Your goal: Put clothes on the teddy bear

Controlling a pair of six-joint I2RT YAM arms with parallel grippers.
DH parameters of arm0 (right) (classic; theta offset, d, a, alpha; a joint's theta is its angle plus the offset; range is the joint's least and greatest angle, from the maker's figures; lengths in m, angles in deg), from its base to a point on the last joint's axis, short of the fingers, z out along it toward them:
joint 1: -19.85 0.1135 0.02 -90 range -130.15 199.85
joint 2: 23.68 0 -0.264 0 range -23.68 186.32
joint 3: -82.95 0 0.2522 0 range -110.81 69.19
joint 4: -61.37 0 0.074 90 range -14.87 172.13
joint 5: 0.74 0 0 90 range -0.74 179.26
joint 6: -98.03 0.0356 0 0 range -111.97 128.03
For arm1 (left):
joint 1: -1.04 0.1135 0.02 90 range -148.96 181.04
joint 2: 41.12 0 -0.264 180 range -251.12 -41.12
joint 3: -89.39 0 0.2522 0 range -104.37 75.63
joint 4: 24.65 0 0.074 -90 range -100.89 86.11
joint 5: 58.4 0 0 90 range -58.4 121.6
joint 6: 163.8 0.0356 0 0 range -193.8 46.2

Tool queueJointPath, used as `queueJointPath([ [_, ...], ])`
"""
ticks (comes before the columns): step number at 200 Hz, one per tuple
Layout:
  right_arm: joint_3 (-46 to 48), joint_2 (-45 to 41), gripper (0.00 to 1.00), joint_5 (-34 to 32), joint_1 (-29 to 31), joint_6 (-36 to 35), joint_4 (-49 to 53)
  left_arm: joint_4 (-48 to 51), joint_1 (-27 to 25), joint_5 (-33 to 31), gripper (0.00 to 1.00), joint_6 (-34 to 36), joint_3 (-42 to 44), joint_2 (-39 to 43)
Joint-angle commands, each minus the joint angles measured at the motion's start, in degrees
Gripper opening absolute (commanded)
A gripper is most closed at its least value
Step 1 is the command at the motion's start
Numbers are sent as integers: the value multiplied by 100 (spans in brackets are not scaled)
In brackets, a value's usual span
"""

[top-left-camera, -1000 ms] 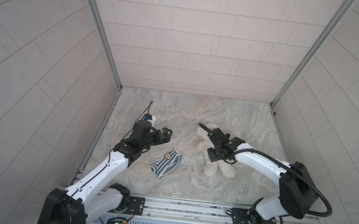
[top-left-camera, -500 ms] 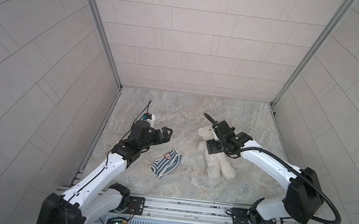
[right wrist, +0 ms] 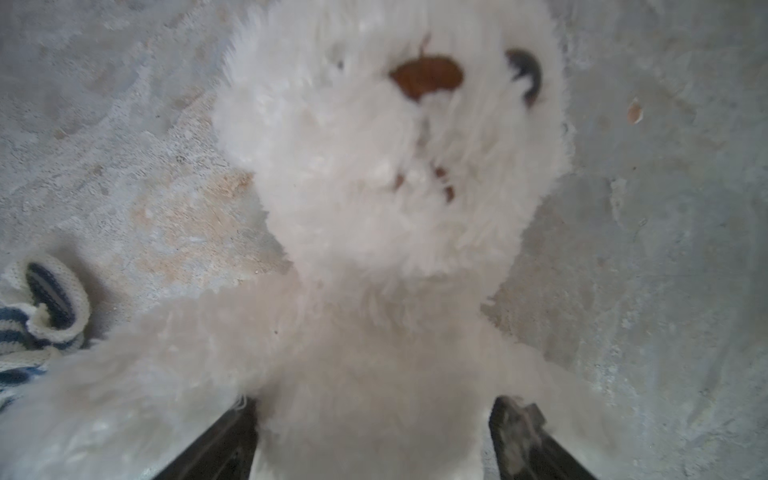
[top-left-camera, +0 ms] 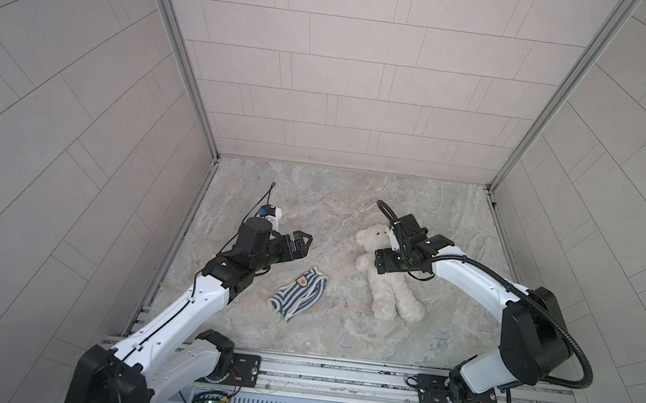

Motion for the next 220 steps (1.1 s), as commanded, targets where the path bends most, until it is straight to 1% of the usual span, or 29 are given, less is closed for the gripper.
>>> queueJointPath([
  [1,166,149,88,275,-44,-20,-289,179,-155,-90,100,116,-166,-55],
  [13,208,211,86,341,-39,-44,-388,301,-256,-151,100,175,-235,-100],
  [33,268,299,76,341,-43,-116,-497,757,-503,-431,100,415,-404,-162],
  [46,298,355,72,304,-43,-186,-525,1132,-667,-616,99,580,-523,-211],
  [55,337,376,69,286,-37,-228,-568,1373,-680,-728,98,660,-583,-241],
  [57,346,378,68,286,-42,-232,-586,1422,-823,-759,97,683,-594,-243],
  [62,378,379,66,286,-39,-249,-631,1544,-907,-828,96,724,-615,-259],
  [99,594,301,46,492,-43,-394,-1029,2264,-1311,-1220,87,863,-617,-365],
  [116,655,242,35,504,-38,-515,-1122,2464,-1511,-1362,82,872,-585,-439],
  [136,739,104,23,548,-43,-635,-1227,2579,-1716,-1473,75,875,-507,-565],
  [157,864,-105,14,602,-35,-723,-1323,2614,-1872,-1518,66,882,-437,-741],
  [187,1047,-450,6,688,-42,-798,-1370,2655,-2114,-1554,53,952,-465,-1080],
  [210,1212,-708,4,684,-39,-864,-1406,2558,-2250,-1489,47,1007,-509,-1390],
  [220,1264,-807,3,665,-39,-875,-1406,2473,-2307,-1418,46,1033,-540,-1559],
])
